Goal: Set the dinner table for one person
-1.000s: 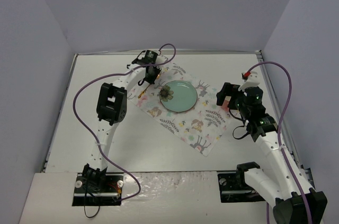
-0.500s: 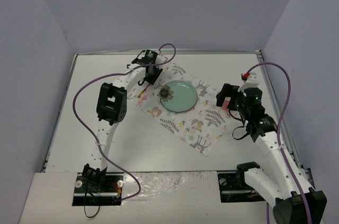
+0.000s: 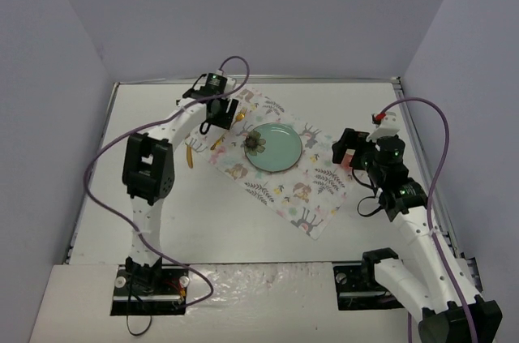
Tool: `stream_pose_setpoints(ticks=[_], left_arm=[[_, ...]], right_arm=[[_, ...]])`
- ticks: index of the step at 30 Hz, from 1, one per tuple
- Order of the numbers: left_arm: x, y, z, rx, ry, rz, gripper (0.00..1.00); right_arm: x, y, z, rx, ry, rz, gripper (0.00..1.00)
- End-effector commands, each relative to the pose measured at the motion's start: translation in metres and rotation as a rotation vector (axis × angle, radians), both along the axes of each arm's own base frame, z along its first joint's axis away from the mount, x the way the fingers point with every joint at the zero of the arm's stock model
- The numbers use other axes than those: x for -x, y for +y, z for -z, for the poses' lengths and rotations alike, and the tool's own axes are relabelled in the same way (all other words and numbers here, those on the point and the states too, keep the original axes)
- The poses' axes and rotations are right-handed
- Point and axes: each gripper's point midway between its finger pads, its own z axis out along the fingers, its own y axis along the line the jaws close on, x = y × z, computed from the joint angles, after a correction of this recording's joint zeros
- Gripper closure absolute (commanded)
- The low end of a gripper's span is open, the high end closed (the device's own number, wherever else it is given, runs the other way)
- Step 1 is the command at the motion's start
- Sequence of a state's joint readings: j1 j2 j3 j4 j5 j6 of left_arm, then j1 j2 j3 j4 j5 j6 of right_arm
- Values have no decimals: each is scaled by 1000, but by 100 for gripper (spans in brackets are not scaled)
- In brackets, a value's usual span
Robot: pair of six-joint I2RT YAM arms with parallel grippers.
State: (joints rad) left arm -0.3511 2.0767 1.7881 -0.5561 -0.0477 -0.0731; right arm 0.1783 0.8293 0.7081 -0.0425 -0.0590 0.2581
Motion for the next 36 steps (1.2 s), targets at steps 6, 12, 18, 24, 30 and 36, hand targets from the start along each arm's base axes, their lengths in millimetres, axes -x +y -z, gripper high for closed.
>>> stream_pose_setpoints(ticks=[6,12,18,24,30,36], left_arm=[[55,80,-46,113,-147,-386,22],[87,107,-22,53,-101,-455,22],[89,109,0,71,-64,-482,24],[81,106,25,79,-20,-493,32],[67,98,35,108,-9,-488,36],[54,97,50,104,3,-501,43]], right_arm=[[0,12,-16,-44,-73,-52,0],[2,17,-21,-62,-91,-79,0],[3,19,-24,-65,-103,-92,0],[6,18,-21,-63,-107,-87,0],[6,17,-17,-61,-96,-86,0],[5,18,-17,-59,-91,-88,0]])
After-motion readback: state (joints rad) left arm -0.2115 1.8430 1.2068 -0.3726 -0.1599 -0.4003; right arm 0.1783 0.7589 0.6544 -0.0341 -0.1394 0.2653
